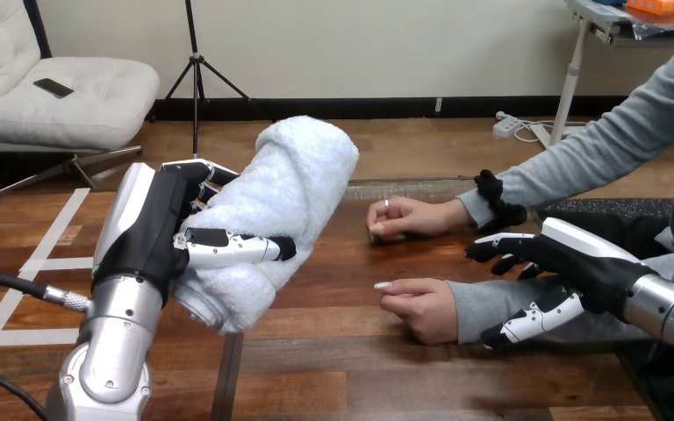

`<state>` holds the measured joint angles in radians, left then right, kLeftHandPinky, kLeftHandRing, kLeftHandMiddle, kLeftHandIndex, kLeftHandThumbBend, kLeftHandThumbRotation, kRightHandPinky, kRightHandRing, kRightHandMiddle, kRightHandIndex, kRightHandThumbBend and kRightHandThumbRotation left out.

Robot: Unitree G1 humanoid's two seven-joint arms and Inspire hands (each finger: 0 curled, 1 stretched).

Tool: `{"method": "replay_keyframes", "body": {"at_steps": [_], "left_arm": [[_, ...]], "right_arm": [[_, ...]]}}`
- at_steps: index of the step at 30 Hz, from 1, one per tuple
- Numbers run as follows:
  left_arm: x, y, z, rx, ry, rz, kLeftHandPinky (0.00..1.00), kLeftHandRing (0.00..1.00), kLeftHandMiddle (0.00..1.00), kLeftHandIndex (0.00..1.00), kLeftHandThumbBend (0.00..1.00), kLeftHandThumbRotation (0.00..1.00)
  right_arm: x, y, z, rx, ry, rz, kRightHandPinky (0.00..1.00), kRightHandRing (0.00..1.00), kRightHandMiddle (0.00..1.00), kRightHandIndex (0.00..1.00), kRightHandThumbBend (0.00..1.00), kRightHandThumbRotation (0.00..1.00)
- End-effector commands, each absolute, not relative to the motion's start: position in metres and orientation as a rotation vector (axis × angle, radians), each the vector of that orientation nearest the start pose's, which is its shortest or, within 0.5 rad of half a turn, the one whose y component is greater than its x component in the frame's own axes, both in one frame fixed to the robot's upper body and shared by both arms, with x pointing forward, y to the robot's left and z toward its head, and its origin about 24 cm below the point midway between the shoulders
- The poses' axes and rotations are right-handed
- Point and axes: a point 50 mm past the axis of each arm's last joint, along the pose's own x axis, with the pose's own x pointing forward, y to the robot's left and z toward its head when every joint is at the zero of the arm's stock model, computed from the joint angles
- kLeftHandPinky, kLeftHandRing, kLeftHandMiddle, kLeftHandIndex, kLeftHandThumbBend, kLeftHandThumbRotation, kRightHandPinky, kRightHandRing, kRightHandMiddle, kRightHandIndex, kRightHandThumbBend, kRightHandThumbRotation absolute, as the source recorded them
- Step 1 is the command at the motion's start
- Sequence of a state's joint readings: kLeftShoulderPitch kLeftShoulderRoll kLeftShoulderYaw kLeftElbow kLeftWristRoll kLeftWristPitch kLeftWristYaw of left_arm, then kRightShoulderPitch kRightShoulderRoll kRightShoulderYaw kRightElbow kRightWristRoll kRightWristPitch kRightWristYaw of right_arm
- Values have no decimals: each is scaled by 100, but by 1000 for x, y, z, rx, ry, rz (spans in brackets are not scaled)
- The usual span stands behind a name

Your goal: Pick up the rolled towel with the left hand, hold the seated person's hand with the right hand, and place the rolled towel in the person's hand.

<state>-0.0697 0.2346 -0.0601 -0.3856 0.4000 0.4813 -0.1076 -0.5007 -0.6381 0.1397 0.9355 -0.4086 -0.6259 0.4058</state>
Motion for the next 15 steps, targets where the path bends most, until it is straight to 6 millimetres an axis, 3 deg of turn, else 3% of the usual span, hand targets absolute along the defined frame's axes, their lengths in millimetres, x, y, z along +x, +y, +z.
{"method": "replay_keyframes", "body": {"at_steps": [1, 15], "left_arm": [[259, 177, 132, 607, -83, 39, 27, 34, 40, 44, 62, 0], [260, 177, 132, 608, -88, 35, 26, 34, 40, 44, 62, 0]], "right_arm": [[331, -266, 79, -1080, 46, 522, 69, 81, 87, 85, 100, 33], [335, -264, 76, -1131, 60, 527, 67, 80, 85, 84, 100, 32]]}}
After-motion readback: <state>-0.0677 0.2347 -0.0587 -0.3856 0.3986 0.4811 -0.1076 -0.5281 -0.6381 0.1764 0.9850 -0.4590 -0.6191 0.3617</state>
